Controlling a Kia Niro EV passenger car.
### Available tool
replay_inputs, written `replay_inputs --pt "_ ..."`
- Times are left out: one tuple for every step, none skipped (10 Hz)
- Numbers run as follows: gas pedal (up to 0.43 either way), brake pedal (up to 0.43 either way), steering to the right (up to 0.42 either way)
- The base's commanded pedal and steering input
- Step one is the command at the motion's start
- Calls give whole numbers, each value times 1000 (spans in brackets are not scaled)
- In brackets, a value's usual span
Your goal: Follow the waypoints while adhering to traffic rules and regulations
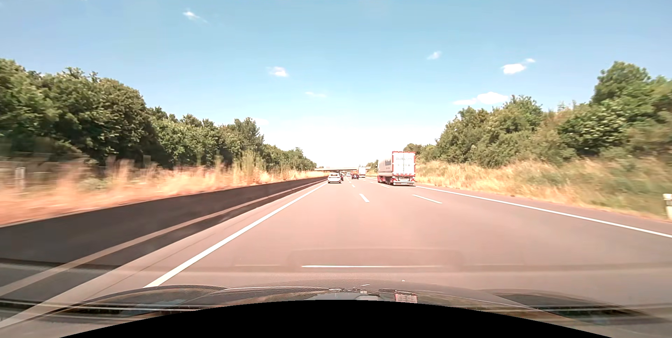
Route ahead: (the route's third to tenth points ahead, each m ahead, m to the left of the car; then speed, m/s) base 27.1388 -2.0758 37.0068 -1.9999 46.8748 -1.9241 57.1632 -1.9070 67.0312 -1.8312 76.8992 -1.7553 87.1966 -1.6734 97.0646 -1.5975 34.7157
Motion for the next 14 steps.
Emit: replay_inputs --pt "429 0 -2" --pt "429 0 -3" --pt "429 0 -4" --pt "429 0 -4" --pt "429 0 -3" --pt "429 0 -2" --pt "429 0 -2" --pt "429 0 -2" --pt "441 0 -2" --pt "441 0 -2" --pt "441 0 -2" --pt "441 0 -2" --pt "441 0 -3" --pt "441 0 -4"
